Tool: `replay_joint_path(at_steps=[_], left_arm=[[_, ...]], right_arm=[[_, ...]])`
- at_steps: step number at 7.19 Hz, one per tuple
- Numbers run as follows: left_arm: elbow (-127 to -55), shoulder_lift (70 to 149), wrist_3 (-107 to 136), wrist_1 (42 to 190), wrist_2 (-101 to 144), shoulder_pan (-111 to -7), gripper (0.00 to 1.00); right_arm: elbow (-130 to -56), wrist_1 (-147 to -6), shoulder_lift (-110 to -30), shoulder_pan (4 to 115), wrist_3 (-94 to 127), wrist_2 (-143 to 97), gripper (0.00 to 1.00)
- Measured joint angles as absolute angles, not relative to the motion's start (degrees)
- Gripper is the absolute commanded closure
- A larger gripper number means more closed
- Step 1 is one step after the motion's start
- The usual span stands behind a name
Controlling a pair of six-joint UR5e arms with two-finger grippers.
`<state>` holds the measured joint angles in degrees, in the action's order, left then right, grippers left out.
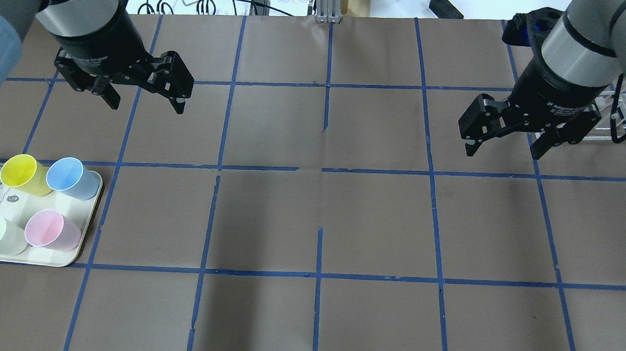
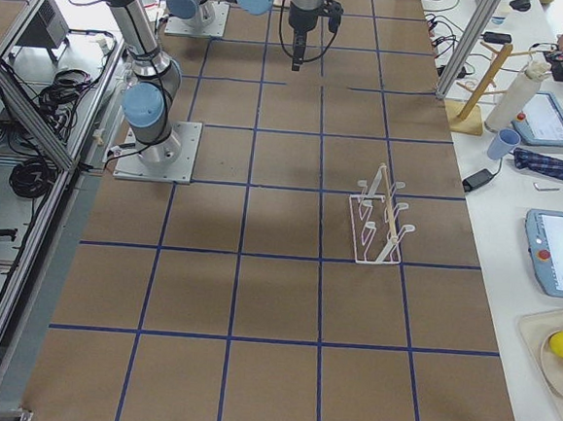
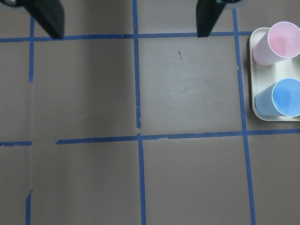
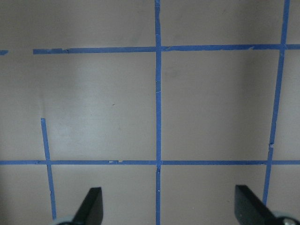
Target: Transfer IKEA cup to right arm and place on rack
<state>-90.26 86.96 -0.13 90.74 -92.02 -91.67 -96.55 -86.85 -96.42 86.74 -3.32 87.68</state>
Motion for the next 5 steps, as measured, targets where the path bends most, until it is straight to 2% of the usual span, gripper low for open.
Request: replay_joint_path(at_steps=[5], left_arm=[[-89.95, 86.52, 0.06, 94.24, -91.86, -91.45, 0.00]], right_arm=[[-96.83, -86.74, -96.50, 86.80, -3.52, 87.94, 0.00]])
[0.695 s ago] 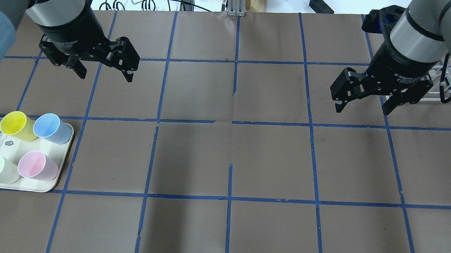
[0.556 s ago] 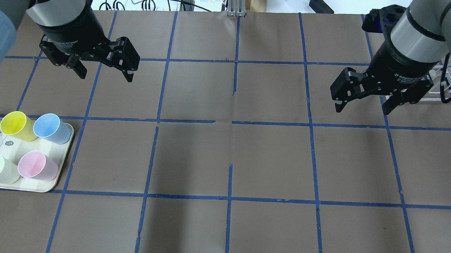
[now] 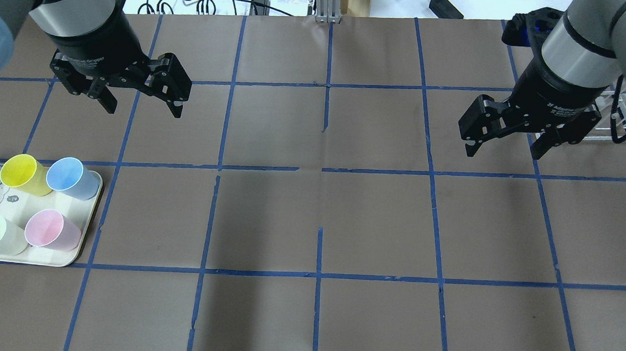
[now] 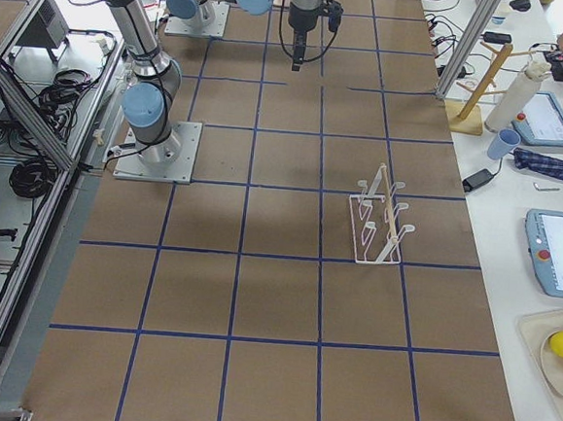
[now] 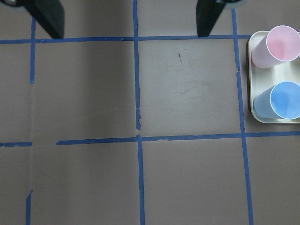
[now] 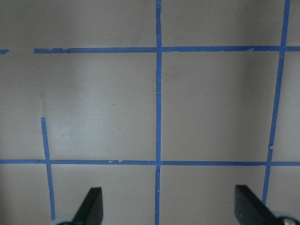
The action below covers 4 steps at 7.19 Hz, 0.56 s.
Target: Transfer IKEA cup to right arm and place on rack
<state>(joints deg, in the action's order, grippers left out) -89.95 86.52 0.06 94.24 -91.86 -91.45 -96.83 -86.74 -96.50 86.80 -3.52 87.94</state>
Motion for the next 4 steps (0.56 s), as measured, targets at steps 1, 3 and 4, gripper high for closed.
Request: replay_joint_path(at_steps=[1, 3, 4], left_arm=[[-90.26, 86.35, -1.53, 95.89, -91.50, -90.80, 0.00], [-90.98, 86.32, -12.51, 97.50, -91.25, -84.28, 0.00], [-91.82, 86.20, -19.64, 97.89, -91.25, -79.03, 0.00]], right_arm=[[-96.79, -85.92, -96.77, 86.86, -3.31, 87.90, 0.00], [-96.43, -84.39, -97.33, 86.89, -3.18, 88.05, 0.00], [-96.38, -84.28, -97.76, 86.87, -3.15, 88.22, 0.00]])
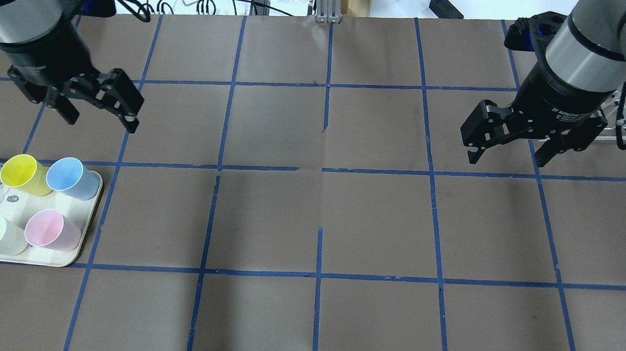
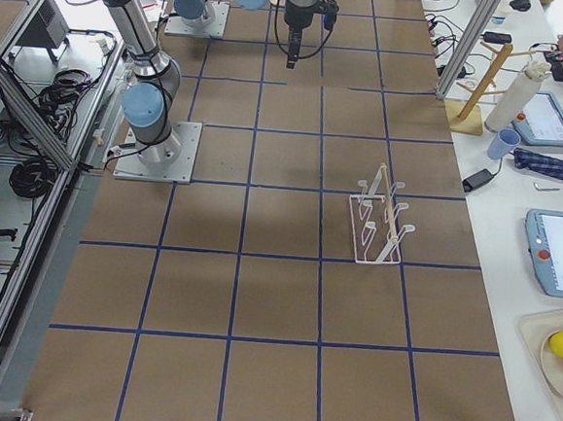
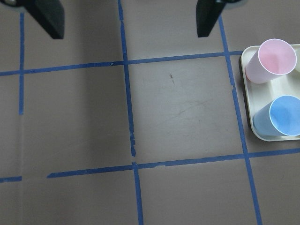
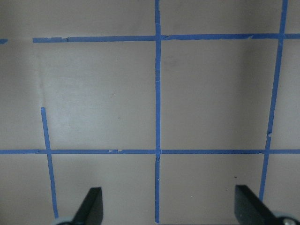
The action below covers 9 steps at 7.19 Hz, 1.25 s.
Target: Transfer IKEA cup to right arm and place on rack
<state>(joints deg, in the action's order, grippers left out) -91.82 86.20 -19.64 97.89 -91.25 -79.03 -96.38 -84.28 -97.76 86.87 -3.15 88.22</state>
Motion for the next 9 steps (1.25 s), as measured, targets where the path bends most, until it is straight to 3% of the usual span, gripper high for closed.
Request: replay_joint_path(at_steps=[4, 9], left_arm=[[-96.14, 87.11, -51.61, 96.81, -91.29, -50.96, 0.00], [-104.59, 97.40, -72.80, 67.69, -91.07, -31.47, 0.00]], right_arm=[[-96.50, -84.38, -98.27, 87.05, -3.69, 82.52, 0.00], [-97.76, -83.64, -98.41, 86.77, -3.67, 39.87, 0.00]])
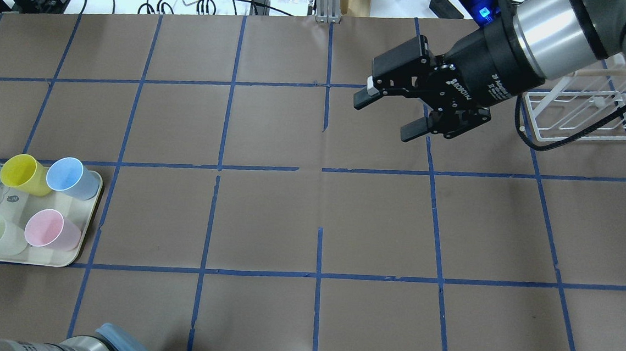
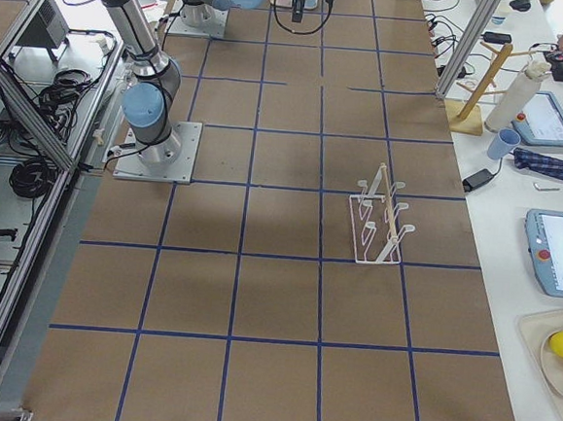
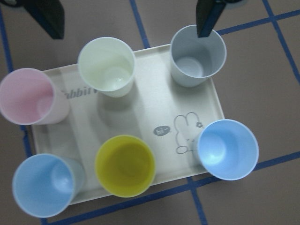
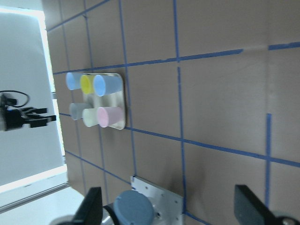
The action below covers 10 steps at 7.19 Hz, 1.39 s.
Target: Transfer IKEA cup to right arm and place on rack
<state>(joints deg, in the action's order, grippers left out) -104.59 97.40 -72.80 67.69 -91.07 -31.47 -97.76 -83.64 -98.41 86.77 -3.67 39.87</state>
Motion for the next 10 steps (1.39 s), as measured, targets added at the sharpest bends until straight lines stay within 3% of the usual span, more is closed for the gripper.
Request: replay_joint_path(at_steps=[5, 9, 10], left_arm=[[-102.94, 110.65, -75.36, 56.87, -90.84, -26.34, 0.00], [-102.85, 112.71, -74.19, 56.71, -91.67, -26.99, 0.59], [-102.92, 112.50, -73.41, 56.94, -91.86, -27.54, 0.69]], right_arm=[[-106.62, -80.09, -98.69, 86.47, -6.76, 11.43, 0.00], [-106.72, -62.83, -99.83, 83.29, -24.12, 6.64, 0.00], [-106.52, -61.75, -100.19, 82.95, -25.45, 6.49, 0.00]])
